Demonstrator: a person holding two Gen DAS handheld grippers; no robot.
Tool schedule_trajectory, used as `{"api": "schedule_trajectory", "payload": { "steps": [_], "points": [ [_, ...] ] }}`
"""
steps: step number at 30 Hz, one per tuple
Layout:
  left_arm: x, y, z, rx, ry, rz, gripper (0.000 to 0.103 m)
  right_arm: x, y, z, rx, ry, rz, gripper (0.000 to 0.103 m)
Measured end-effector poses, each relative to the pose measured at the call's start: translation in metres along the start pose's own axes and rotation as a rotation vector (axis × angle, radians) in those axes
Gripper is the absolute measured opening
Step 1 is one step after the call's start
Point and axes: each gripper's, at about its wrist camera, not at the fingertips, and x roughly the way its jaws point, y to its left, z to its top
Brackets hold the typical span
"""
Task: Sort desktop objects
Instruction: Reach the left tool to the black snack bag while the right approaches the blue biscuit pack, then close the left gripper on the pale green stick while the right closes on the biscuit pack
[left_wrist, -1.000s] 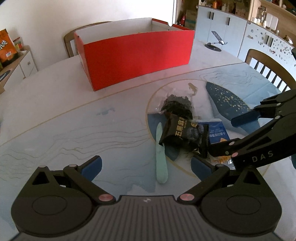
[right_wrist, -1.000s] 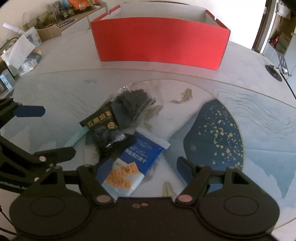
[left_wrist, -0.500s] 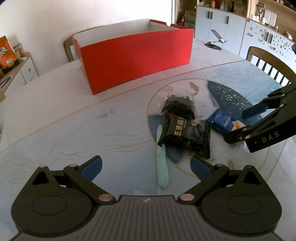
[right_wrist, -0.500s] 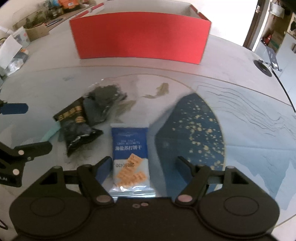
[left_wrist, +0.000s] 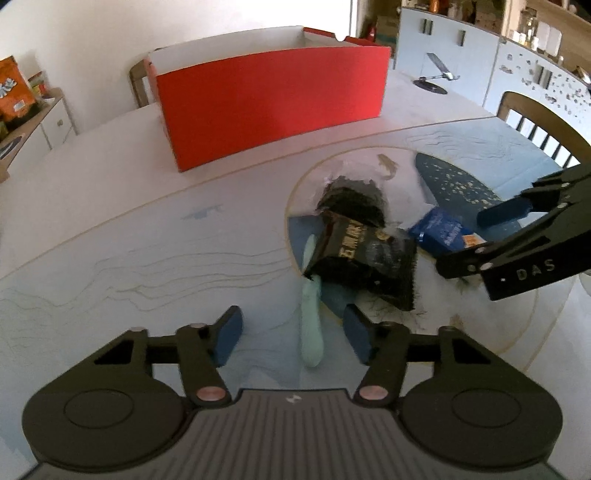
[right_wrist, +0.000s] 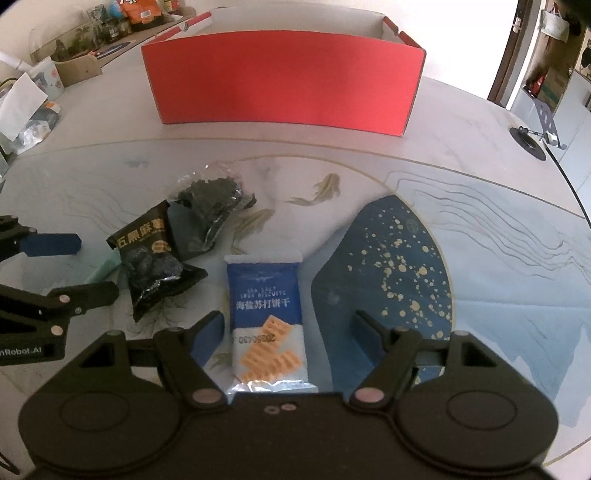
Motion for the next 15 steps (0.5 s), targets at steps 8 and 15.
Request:
{"api": "schedule_trajectory", "payload": {
  "steps": [8,15],
  "points": [
    [0.0006,-0.0066,0.0048,0.014,0.007,-0.021,0.032,-0.0009,0.0017,-0.0001,-0.016,-0.008,0.01,0.073],
    [0.003,-0.0039,0.0105,-0.004,0.027,-0.029,0.01,-0.0053,0.0057,0.0013,-0.035,-0.024,0.027,0.038]
  ]
}}
